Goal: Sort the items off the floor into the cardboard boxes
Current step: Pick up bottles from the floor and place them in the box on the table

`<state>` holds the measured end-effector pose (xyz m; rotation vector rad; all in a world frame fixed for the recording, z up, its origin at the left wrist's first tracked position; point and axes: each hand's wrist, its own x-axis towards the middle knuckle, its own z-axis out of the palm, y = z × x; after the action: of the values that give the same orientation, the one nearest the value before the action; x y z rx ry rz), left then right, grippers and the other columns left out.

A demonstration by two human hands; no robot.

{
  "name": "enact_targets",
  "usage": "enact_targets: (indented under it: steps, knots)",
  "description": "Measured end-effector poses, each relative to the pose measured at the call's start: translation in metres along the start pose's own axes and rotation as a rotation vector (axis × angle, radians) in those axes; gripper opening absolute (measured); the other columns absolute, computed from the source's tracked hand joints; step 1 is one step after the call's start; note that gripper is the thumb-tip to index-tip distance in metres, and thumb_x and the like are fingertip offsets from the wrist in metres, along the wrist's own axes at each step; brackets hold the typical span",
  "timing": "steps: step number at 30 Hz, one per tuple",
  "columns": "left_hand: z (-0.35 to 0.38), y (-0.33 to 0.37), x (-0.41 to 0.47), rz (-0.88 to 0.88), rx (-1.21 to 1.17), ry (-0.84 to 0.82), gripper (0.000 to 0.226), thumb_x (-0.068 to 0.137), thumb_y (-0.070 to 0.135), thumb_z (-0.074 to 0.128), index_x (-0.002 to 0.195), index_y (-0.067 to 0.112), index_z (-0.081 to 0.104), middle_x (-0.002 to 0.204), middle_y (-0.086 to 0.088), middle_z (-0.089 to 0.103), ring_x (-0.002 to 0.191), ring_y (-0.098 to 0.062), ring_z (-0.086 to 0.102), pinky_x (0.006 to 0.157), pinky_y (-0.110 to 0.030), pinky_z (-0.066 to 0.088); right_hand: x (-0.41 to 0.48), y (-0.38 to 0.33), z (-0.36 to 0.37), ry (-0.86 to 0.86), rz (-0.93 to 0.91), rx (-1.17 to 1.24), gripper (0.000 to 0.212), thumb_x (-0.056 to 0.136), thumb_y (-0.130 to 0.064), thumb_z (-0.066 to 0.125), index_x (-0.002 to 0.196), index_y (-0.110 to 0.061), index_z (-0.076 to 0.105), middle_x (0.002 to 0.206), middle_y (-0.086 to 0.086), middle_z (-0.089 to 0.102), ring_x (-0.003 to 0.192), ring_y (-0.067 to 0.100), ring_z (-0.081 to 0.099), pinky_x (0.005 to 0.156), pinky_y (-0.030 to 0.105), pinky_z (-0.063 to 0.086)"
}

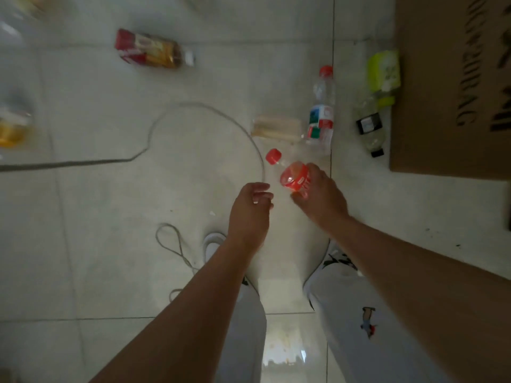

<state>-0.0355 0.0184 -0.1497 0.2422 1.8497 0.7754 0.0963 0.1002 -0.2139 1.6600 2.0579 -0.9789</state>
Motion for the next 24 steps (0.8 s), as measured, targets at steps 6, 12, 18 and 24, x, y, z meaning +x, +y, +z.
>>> enact_targets:
  steps: [6,12,18,24]
  knots:
    - [-0.062,0.163,-0.097,0.082,-0.122,0.197,0.021,0.092,0.005,0.051,0.107,0.017,0.061,0.098,-0.004,0.069,0.072,-0.008,0.061,0.065,-0.019,0.045,-0.103,-0.123,-0.138,0.099,0.144,0.517,0.074,0.080,-0.031,0.076,0.139,-0.017,0.033,0.126,0.010,0.059,0.109,0.030,0.060,0.090,0.040,0.051]
    - [-0.124,0.359,-0.243,0.227,-0.175,0.347,0.022,0.090,0.004,0.054,0.110,0.008,0.062,0.095,-0.007,0.065,0.067,-0.010,0.055,0.067,-0.025,0.043,-0.220,-0.215,-0.351,0.163,0.053,0.759,0.081,0.076,-0.013,0.076,0.143,-0.017,0.030,0.128,0.012,0.055,0.115,0.032,0.056,0.094,0.048,0.050]
    - [-0.111,0.517,-0.394,0.421,-0.258,0.287,0.025,0.092,0.007,0.052,0.114,0.013,0.062,0.101,-0.003,0.068,0.073,-0.007,0.057,0.066,-0.020,0.045,-0.325,-0.246,-0.564,0.319,-0.283,0.945,0.069,0.074,-0.016,0.081,0.132,-0.026,0.045,0.111,-0.004,0.060,0.098,0.011,0.061,0.079,0.021,0.054]
    - [-0.078,0.645,-0.504,0.675,-0.387,0.207,0.020,0.092,0.013,0.053,0.107,0.023,0.063,0.102,0.004,0.068,0.081,-0.008,0.060,0.065,-0.019,0.044,-0.415,-0.232,-0.718,0.510,-0.455,0.987,0.073,0.077,-0.029,0.080,0.139,-0.023,0.043,0.119,-0.007,0.058,0.096,0.004,0.058,0.072,0.013,0.051]
